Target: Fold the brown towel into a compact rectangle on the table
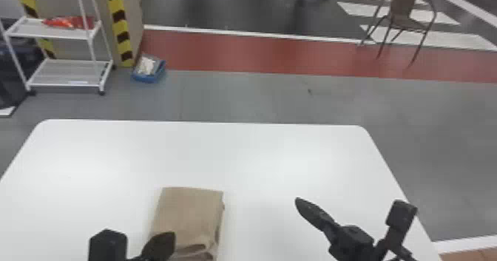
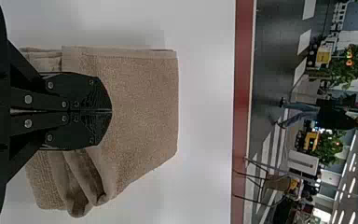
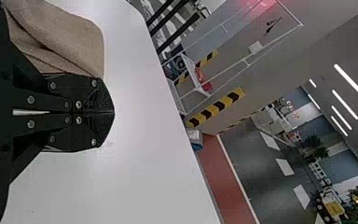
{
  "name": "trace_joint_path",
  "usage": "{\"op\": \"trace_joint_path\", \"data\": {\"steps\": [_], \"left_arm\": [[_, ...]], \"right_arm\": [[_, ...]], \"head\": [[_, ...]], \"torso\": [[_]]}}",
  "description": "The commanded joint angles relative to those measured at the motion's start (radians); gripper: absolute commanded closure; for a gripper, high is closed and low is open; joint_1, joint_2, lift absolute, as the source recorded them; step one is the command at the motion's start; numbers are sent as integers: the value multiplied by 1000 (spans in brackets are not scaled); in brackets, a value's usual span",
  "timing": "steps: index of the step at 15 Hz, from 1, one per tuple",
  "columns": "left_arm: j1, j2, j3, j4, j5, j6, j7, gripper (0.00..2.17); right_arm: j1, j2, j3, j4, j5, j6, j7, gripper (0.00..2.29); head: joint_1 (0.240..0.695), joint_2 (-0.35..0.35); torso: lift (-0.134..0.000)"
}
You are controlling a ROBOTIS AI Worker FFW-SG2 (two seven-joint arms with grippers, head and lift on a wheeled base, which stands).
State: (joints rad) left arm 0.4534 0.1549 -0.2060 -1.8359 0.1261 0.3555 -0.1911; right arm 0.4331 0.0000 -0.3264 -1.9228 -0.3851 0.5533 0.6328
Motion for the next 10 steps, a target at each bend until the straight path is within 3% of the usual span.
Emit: {"op": "trace_joint_path", "data": {"steps": [1,5,7,10], "left_arm": [[-27,-2,-26,17,6,3,9,1629],[-64,-5,-84,37,6,43,10,1629],[-93,-11,-119,69,6,46,12,1629],[-137,-28,-153,119,-6,55,13,1629]], "right_arm": [[0,1,-34,5,-6,-2,-5,1416],[-13,1,-175,27,-46,26,-13,1416],[-11,1,-197,45,-46,29,-8,1416],[-10,1,-194,59,-44,35,-5,1416]], "head": [[695,-192],[695,-296],[695,-350],[695,-350]], "torso": [[0],[0],[0],[0]]}}
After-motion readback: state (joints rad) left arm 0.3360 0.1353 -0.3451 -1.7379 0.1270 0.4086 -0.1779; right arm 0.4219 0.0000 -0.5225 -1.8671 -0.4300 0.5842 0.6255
